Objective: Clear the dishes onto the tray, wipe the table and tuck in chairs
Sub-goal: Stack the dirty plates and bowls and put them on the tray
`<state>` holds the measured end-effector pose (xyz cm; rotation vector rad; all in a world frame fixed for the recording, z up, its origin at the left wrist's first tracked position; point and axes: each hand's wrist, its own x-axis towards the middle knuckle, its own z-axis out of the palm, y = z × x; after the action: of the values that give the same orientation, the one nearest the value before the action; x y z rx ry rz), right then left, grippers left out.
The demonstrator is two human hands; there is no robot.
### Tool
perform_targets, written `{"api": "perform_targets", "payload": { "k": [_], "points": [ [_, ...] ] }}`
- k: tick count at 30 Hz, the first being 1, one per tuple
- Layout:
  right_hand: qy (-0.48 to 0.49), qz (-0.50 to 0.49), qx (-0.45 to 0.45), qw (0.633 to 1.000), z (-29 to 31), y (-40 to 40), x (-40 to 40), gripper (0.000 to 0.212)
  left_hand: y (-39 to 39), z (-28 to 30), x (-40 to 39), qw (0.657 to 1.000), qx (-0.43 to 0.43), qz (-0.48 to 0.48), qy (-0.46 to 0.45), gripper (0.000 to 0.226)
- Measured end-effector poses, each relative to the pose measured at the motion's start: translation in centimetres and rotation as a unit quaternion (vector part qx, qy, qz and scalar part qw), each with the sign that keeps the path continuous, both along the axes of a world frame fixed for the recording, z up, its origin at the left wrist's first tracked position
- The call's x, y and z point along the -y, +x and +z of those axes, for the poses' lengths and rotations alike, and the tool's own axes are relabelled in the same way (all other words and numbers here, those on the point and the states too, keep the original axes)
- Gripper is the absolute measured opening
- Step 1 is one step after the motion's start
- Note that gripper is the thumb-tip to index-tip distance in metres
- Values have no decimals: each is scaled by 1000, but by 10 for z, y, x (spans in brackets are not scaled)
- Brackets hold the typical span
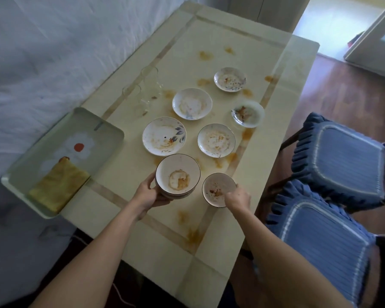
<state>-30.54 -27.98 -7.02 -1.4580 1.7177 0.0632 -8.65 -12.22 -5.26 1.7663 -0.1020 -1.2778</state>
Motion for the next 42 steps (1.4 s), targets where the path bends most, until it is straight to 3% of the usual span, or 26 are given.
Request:
{"api": "perform_targets", "payload": {
  "k": [6, 11, 18, 27, 32, 37, 42],
  "points": [
    [-70, -33, 107, 991, 20, 10, 24, 39, 2, 9, -8, 998, 23, 55, 23, 45],
    [-115, 15, 228, 967, 68, 60, 41, 19, 15, 14, -22, 994, 55, 91, 41, 42],
    [-107, 178, 221, 953, 82, 145, -21, 42, 51, 20, -45, 995, 66, 78, 12, 27],
    [-159, 176, 167, 957, 59, 248, -97, 35, 148, 14, -103, 995, 64, 68, 21, 35],
    [-138, 177, 156, 962, 47, 304, -133, 24, 201, 7, -135, 995, 52, 82, 24, 54],
    [87, 123, 210, 966, 39, 352, -153, 28, 241, 0, -140, 997, 21, 79, 8, 58],
    [63, 123, 193, 971, 26, 387, -147, 34, 279, 0, -138, 995, -53, 65, -53, 52]
  ]
}}
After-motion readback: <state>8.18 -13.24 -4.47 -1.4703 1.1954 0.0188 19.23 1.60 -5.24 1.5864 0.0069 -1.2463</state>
